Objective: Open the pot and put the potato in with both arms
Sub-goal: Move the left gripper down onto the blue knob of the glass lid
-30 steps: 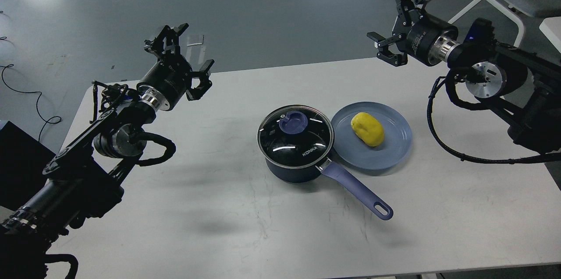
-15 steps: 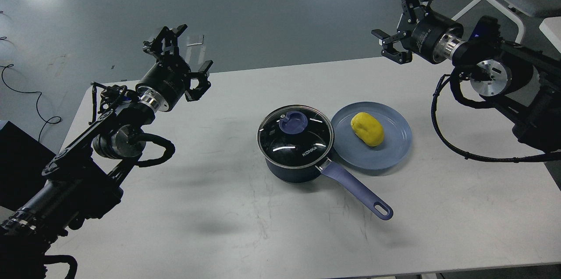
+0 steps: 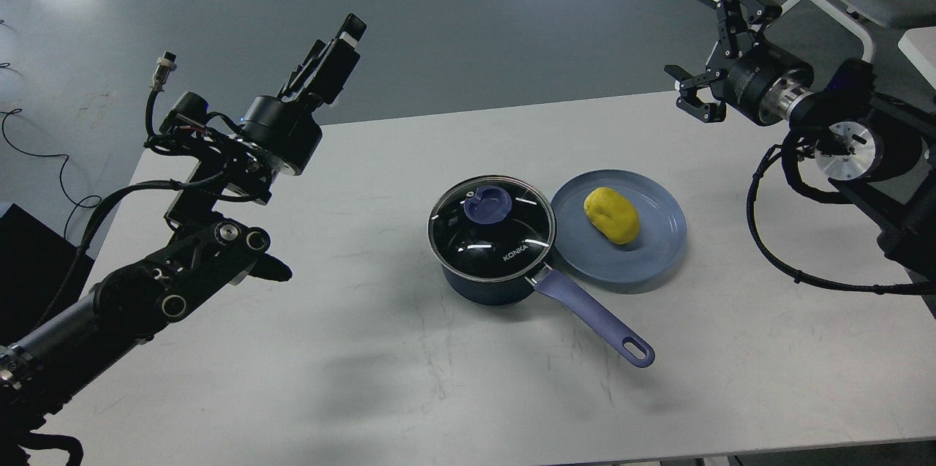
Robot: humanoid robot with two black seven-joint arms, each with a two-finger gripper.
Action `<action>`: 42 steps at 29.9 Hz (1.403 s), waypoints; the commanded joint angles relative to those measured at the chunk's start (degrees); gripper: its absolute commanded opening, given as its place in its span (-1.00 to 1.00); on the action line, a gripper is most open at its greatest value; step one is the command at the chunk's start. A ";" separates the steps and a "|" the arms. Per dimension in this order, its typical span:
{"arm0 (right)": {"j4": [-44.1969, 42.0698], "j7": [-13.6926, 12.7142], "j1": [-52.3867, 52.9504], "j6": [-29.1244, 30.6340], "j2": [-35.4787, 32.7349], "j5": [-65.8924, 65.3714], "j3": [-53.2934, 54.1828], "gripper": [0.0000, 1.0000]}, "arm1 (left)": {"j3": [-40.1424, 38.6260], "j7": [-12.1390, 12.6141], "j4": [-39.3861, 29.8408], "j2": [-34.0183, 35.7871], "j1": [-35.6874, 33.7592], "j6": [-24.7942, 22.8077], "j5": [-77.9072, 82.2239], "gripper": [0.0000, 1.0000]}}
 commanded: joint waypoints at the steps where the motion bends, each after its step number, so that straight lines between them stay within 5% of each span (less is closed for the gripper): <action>1: -1.17 -0.01 -1.04 -0.15 -0.05 0.01 0.15 1.00 | 4.78 0.19 -0.70 0.74 -4.01 -0.08 14.32 0.99; 13: -3.72 -0.01 -1.13 -0.33 0.92 0.01 -0.20 1.00 | 10.23 0.01 -0.17 -1.97 -5.95 -0.34 44.25 0.98; 21: -3.81 -0.01 -0.60 -0.24 0.83 -0.08 -1.43 1.00 | 11.38 -0.08 0.62 -7.86 -3.14 -1.40 45.15 0.98; 25: -3.81 -0.01 1.06 -0.15 0.92 -0.08 -2.75 1.00 | 11.38 0.10 6.67 -11.82 -2.52 -3.24 45.06 0.98; 42: -6.36 -0.01 1.33 -0.15 1.71 -0.08 -3.89 1.00 | 11.29 0.27 12.31 -15.25 0.82 -3.16 45.32 0.98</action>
